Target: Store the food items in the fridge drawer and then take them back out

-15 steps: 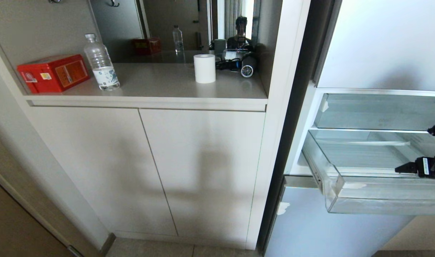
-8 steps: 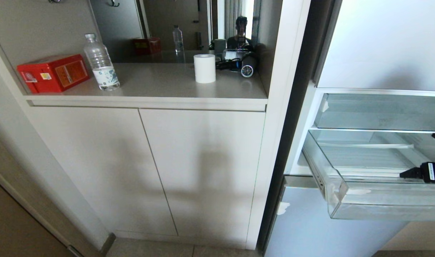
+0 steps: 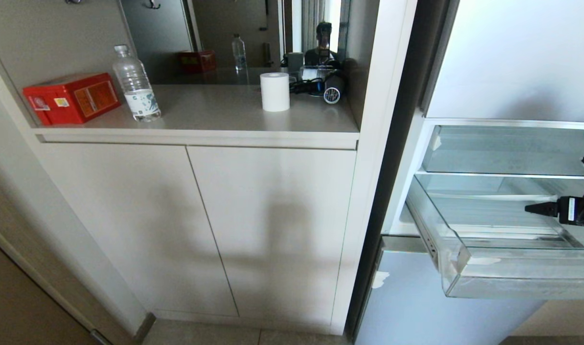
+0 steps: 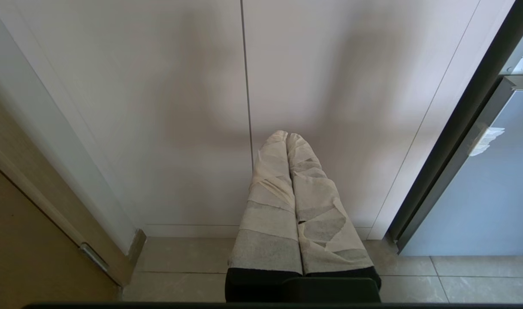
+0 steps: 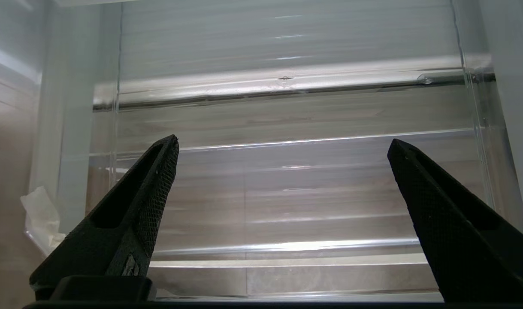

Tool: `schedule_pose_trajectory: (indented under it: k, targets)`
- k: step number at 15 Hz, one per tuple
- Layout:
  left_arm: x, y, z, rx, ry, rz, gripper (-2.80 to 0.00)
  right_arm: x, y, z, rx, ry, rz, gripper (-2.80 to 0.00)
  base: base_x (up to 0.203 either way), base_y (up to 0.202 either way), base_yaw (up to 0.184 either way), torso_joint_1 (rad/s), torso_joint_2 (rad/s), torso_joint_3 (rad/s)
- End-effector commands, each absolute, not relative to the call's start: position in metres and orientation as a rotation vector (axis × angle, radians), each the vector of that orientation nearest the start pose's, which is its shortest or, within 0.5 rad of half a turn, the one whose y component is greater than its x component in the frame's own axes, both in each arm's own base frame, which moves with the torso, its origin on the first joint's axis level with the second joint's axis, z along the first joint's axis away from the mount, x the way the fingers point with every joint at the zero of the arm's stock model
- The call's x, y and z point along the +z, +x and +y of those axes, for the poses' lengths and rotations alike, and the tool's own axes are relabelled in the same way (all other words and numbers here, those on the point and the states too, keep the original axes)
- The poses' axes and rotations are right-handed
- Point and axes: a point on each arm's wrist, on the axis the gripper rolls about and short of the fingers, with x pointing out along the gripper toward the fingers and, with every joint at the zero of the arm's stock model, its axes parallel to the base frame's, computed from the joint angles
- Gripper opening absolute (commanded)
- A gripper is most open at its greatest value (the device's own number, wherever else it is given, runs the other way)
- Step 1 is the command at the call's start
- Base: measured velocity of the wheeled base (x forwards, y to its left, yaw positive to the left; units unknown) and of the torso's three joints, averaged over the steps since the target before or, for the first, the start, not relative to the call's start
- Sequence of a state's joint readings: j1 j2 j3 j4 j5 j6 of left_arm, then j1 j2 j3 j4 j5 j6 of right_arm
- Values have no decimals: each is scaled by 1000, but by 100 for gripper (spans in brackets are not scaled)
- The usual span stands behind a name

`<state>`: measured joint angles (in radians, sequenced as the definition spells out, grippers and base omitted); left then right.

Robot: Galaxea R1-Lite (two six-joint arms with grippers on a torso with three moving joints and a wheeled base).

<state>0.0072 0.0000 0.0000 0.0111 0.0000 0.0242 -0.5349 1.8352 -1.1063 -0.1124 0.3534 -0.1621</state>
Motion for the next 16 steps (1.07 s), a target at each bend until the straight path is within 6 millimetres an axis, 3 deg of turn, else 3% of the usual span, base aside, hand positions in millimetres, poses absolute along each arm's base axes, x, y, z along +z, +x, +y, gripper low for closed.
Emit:
schedule_pose_trajectory:
  k: [1, 2, 6, 11, 14, 16]
  targets:
    - [74, -23, 0, 8, 24, 13, -280, 183, 287, -161, -128, 93, 536, 0, 0, 0, 0, 0, 0, 0]
    - [74, -23, 0, 8, 24, 14, -280, 193, 278, -155, -129, 84, 513, -280, 0, 0, 0, 0, 0, 0]
    - [74, -23, 0, 8, 24, 13, -280, 228, 220, -120, -90, 74, 395, -280, 0, 0, 0, 0, 0, 0]
    - [74, -23, 0, 8, 24, 13, -280, 233, 159, -81, -48, 68, 319, -280, 0, 0, 0, 0, 0, 0]
    - [74, -23, 0, 8, 24, 14, -280, 220, 145, -64, 7, 82, 302, -280, 0, 0, 0, 0, 0, 0]
    - [74, -23, 0, 8, 24, 13, -280, 217, 130, -34, 94, 43, 279, -280, 0, 0, 0, 0, 0, 0]
